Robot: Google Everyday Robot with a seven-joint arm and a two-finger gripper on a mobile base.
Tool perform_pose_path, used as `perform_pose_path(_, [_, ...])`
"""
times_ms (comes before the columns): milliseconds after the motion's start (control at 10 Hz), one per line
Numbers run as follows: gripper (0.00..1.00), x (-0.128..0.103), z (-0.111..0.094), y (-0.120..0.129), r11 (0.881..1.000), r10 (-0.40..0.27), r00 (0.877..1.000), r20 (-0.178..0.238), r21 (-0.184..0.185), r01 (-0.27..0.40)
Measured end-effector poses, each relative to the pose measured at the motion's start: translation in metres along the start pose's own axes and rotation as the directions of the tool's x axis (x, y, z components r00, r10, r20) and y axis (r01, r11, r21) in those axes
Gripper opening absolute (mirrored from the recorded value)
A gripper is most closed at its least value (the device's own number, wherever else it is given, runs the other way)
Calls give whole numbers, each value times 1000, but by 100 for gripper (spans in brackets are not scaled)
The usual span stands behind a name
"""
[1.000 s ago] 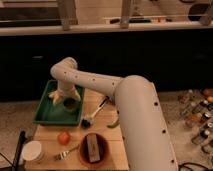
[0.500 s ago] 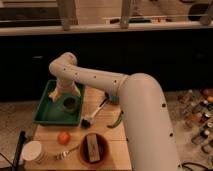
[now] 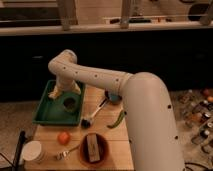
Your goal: Stack cups into tray
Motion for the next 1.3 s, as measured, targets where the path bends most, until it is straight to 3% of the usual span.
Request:
perform_pose_path(200, [80,-1,-4,1,1000,-16,1000,-18,7,16])
perform_pose_path(1300, [80,-1,-5,1,1000,-17,1000,-19,6,17])
